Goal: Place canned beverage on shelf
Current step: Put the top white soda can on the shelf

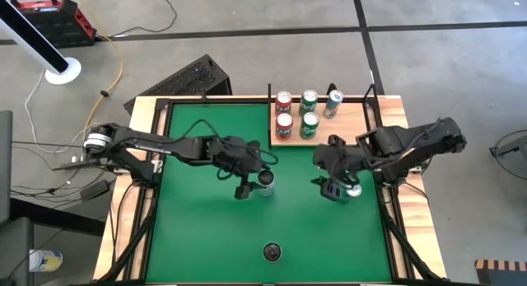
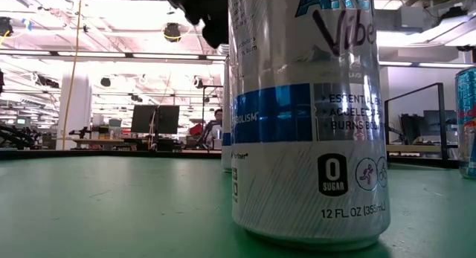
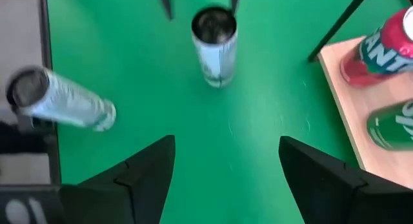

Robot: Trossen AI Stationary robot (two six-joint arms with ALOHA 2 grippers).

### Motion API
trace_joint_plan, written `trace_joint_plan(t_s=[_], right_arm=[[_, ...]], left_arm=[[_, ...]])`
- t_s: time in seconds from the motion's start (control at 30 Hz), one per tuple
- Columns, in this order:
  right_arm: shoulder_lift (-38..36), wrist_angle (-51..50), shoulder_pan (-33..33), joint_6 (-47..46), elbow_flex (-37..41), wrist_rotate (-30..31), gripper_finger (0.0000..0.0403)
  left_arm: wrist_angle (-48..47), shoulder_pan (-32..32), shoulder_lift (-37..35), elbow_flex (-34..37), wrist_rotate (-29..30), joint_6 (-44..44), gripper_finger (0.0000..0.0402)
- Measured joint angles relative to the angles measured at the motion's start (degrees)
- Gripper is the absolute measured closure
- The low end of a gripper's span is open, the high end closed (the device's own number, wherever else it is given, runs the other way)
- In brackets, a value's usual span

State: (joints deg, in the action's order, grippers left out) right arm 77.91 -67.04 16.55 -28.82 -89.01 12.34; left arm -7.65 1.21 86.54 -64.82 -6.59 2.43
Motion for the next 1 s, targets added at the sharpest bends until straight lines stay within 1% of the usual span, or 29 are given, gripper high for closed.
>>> trace_joint_plan(t_s=[0.1, 0.3, 0.4, 0.63, 0.73, 0.9, 1.0], right_arm=[[-0.02, -2.75, 1.6, 0.57, 0.0, 0.05, 0.0101], [-0.04, -6.75, 3.44, 2.1, 0.02, 0.13, 0.0101], [-0.04, -7.31, 3.45, 3.54, 0.02, 0.22, 0.0101], [-0.04, -7.34, 2.1, 8.17, 0.02, 0.29, 0.0101], [-0.04, -7.35, 1.13, 9.11, 0.02, 0.28, 0.0101], [-0.07, -7.32, -0.27, 9.59, 0.02, 0.26, 0.0101], [-0.07, -7.45, -0.62, 9.48, 0.02, 0.25, 0.0101]], left_arm=[[1.5, -0.02, 1.88, 0.0, 3.33, 1.78, 0.011], [3.14, 0.11, 2.8, 0.0, 3.97, -3.62, 0.0102], [2.68, 0.26, 2.8, 0.0, 5.43, -4.16, 0.0091], [2.55, 0.71, 3.64, -0.02, 5.76, -7.11, 0.0053], [2.89, 1.54, 4.4, -0.08, 5.74, -8.26, 0.0043], [0.53, 2.93, 6.43, 0.0, 11.26, -8.3, 0.0043], [0.41, 3.26, 6.52, 0.0, 12.66, -8.89, 0.0044]])
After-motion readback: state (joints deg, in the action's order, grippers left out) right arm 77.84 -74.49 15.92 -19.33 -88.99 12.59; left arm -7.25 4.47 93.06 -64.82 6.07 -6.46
